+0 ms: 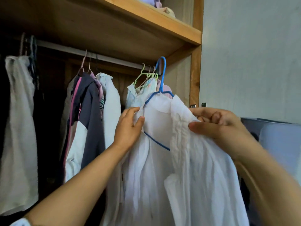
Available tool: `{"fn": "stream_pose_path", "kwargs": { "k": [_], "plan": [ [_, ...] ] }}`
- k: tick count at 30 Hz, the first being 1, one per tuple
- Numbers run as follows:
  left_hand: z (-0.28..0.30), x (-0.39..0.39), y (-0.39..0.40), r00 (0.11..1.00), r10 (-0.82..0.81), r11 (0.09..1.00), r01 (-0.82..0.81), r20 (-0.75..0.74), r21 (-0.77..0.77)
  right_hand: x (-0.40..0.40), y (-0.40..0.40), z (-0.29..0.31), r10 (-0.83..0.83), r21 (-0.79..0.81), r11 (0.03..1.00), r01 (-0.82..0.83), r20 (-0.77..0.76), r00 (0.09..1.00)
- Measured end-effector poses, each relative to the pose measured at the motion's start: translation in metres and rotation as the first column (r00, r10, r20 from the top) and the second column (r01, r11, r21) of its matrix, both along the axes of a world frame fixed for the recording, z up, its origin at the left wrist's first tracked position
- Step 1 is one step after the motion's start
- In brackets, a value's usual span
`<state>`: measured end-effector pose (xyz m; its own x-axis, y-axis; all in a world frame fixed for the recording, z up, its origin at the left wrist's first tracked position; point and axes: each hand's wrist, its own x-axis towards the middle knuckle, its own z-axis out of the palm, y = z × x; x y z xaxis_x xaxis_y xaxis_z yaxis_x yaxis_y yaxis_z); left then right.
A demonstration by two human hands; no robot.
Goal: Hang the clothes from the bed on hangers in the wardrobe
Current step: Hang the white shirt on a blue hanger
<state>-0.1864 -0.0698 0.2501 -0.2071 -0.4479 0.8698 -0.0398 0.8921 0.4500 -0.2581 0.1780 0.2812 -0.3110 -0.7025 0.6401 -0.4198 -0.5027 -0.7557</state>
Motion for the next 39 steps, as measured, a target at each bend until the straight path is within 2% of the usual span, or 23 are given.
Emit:
{"fn": "stream_pose_path", "kwargs": {
  "k": [4, 7, 9, 12, 13, 15, 16, 18, 21, 24, 31, 39],
  "plan": [
    [0.044, 0.016, -0.053, 0.986, 0.167, 0.967, -0.163, 0.003, -0.195, -0.005, -0.069, 0.025, -0.021, -0.031, 0.999, 0.021, -0.006, 1.000],
    [0.071, 0.026, -0.086, 0.974, 0.223, 0.934, -0.205, 0.030, -0.292, -0.009, -0.120, 0.043, -0.037, -0.060, 0.998, 0.036, -0.010, 0.999],
    [0.083, 0.030, -0.107, 0.949, 0.286, 0.910, -0.226, 0.130, -0.348, -0.010, -0.154, 0.054, -0.033, -0.083, 0.996, 0.031, -0.033, 0.999],
    [0.093, 0.033, -0.132, 0.844, 0.452, 0.833, -0.285, 0.287, -0.475, -0.015, -0.202, 0.067, -0.066, -0.091, 0.994, 0.059, -0.077, 0.995],
    [0.095, 0.033, -0.137, 0.818, 0.498, 0.799, -0.303, 0.288, -0.520, -0.018, -0.215, 0.072, -0.071, -0.090, 0.994, 0.063, -0.085, 0.994],
    [0.100, 0.037, -0.144, 0.810, 0.551, 0.728, -0.351, 0.199, -0.588, -0.021, -0.243, 0.084, -0.084, -0.096, 0.993, 0.072, -0.118, 0.989],
    [0.102, 0.040, -0.144, 0.826, 0.545, 0.714, -0.369, 0.141, -0.596, -0.022, -0.254, 0.088, -0.088, -0.101, 0.992, 0.076, -0.129, 0.988],
    [0.108, 0.044, -0.147, 0.875, 0.481, 0.744, -0.379, 0.047, -0.550, -0.023, -0.277, 0.097, -0.069, -0.104, 0.993, 0.054, -0.146, 0.987],
    [0.116, 0.049, -0.155, 0.896, 0.443, 0.773, -0.396, -0.026, -0.495, -0.025, -0.308, 0.108, -0.049, -0.108, 0.994, 0.030, -0.173, 0.984],
    [0.122, 0.052, -0.164, 0.904, 0.426, 0.760, -0.382, -0.041, -0.526, -0.025, -0.333, 0.119, -0.050, -0.118, 0.993, 0.026, -0.200, 0.979],
    [0.123, 0.058, -0.172, 0.931, 0.358, 0.825, -0.351, -0.070, -0.443, -0.020, -0.382, 0.144, -0.056, -0.119, 0.992, 0.029, -0.230, 0.972],
    [0.116, 0.065, -0.177, 0.932, 0.358, 0.830, -0.344, -0.052, -0.439, -0.010, -0.411, 0.140, -0.100, -0.052, 0.995, 0.089, -0.312, 0.945]
  ]
}}
